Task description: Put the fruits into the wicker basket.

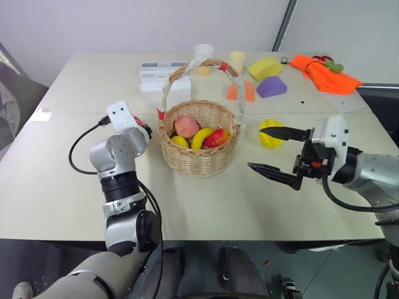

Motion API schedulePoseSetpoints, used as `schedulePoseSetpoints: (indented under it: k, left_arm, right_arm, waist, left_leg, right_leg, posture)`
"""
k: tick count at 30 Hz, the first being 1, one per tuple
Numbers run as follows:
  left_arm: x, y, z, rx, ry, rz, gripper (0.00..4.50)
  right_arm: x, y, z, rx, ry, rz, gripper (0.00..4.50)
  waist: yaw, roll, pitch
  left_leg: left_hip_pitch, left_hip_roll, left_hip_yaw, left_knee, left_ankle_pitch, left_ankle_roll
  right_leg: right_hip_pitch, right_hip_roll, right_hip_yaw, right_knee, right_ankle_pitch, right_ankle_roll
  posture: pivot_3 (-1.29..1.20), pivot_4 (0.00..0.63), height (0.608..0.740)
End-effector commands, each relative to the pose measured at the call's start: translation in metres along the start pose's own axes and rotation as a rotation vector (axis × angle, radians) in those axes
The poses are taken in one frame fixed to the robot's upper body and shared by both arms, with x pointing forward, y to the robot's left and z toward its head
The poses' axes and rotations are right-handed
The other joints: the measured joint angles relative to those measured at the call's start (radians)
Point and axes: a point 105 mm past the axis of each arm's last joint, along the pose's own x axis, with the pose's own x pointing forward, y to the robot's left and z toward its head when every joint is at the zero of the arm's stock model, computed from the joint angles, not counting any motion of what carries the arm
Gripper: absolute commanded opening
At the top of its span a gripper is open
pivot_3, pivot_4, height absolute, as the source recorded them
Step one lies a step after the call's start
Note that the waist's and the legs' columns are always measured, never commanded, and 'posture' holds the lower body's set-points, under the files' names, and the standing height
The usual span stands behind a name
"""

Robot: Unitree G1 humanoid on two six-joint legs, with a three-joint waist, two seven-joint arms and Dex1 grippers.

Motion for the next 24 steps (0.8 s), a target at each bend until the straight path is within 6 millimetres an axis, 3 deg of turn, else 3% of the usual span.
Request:
schedulePoseSetpoints:
  k: [1, 3, 5, 7, 9, 12, 15, 18, 21, 24]
  left_arm:
    - [-0.002, 0.011, 0.011, 0.007, -0.056, 0.015, 1.72]
    - [-0.002, 0.025, 0.014, 0.058, -0.097, 0.041, 1.72]
    - [-0.008, 0.036, 0.032, 0.109, -0.24, 0.028, 1.72]
    - [-0.032, 0.031, 0.062, 0.185, -0.491, -0.151, 1.72]
    - [-0.067, 0.018, 0.068, 0.271, -0.648, -0.459, 1.72]
    - [-0.107, 0.022, 0.047, 0.427, -0.668, -0.792, 1.72]
    - [-0.14, 0.025, 0.014, 0.553, -0.544, -1.071, 1.72]
    - [-0.169, 0.014, -0.017, 0.622, -0.373, -1.318, 1.72]
    - [-0.172, -0.005, -0.026, 0.667, -0.326, -1.371, 1.72]
    - [-0.159, -0.036, -0.025, 0.718, -0.331, -1.341, 1.72]
  right_arm:
    - [0.001, 0.003, 0.012, -0.041, -0.038, 0.012, 4.5]
    - [0.002, 0.003, 0.016, -0.046, -0.054, 0.012, 4.5]
    - [0.001, 0.003, 0.02, -0.046, -0.073, 0.01, 4.5]
    - [0.001, 0.002, 0.022, -0.042, -0.08, 0.006, 4.5]
    - [-0.001, 0.0, 0.021, -0.035, -0.078, 0.0, 4.5]
    - [-0.003, -0.004, 0.018, -0.02, -0.079, -0.013, 4.5]
    - [-0.007, -0.012, 0.013, -0.002, -0.075, -0.032, 4.5]
    - [-0.009, -0.016, 0.006, 0.003, -0.06, -0.037, 4.5]
    - [-0.008, -0.018, 0.006, 0.0, -0.068, -0.041, 4.5]
    - [-0.007, -0.018, 0.006, -0.005, -0.072, -0.046, 4.5]
  waist:
    - [0.001, 0.0, 0.0]
    - [0.0, 0.0, 0.0]
    - [-0.004, 0.0, 0.0]
    - [-0.006, 0.0, 0.0]
    - [-0.007, 0.0, 0.0]
    - [0.003, 0.001, 0.0]
    - [0.001, 0.002, -0.001]
    - [0.004, 0.002, -0.001]
    - [0.008, 0.002, -0.001]
    - [0.006, 0.002, -0.001]
  left_leg:
    - [0.0, 0.0, 0.0, 0.0, 0.0, 0.0]
    - [0.0, 0.0, 0.0, 0.0, 0.0, 0.0]
    - [0.0, 0.0, 0.001, 0.0, 0.0, -0.001]
    - [0.0, 0.0, 0.001, -0.001, 0.001, -0.003]
    - [-0.001, 0.002, 0.001, -0.003, 0.003, -0.005]
    - [-0.002, 0.002, 0.001, -0.003, 0.004, -0.006]
    - [-0.003, 0.002, 0.004, -0.002, 0.002, -0.004]
    - [-0.004, 0.002, 0.005, -0.001, 0.002, -0.003]
    - [-0.004, 0.003, 0.006, 0.0, 0.002, -0.003]
    - [-0.004, 0.003, 0.007, 0.0, 0.002, -0.003]
  right_leg:
    - [0.0, 0.0, 0.0, 0.0, 0.0, 0.0]
    - [0.0, 0.0, 0.0, 0.0, 0.0, 0.0]
    - [0.0, 0.0, 0.0, 0.0, 0.0, 0.0]
    - [-0.002, 0.0, 0.001, 0.0, 0.0, 0.0]
    - [-0.004, 0.001, 0.001, 0.0, 0.001, -0.002]
    - [-0.004, -0.001, 0.001, -0.001, 0.001, -0.003]
    - [-0.002, -0.003, 0.002, -0.006, -0.001, -0.008]
    - [-0.001, -0.003, 0.002, -0.01, 0.001, -0.011]
    - [0.001, -0.004, 0.001, -0.011, 0.001, -0.012]
    - [0.001, -0.003, 0.001, -0.011, 0.002, -0.011]
  posture:
    - [0.0, 0.15, 0.74]
    - [0.0, 0.15, 0.74]
    - [0.0, 0.15, 0.74]
    - [0.0, 0.15, 0.74]
    - [0.0, 0.15, 0.74]
    - [0.0, 0.15, 0.74]
    - [0.0, 0.15, 0.74]
    - [0.0, 0.15, 0.74]
    - [0.0, 0.15, 0.74]
    - [0.0, 0.15, 0.74]
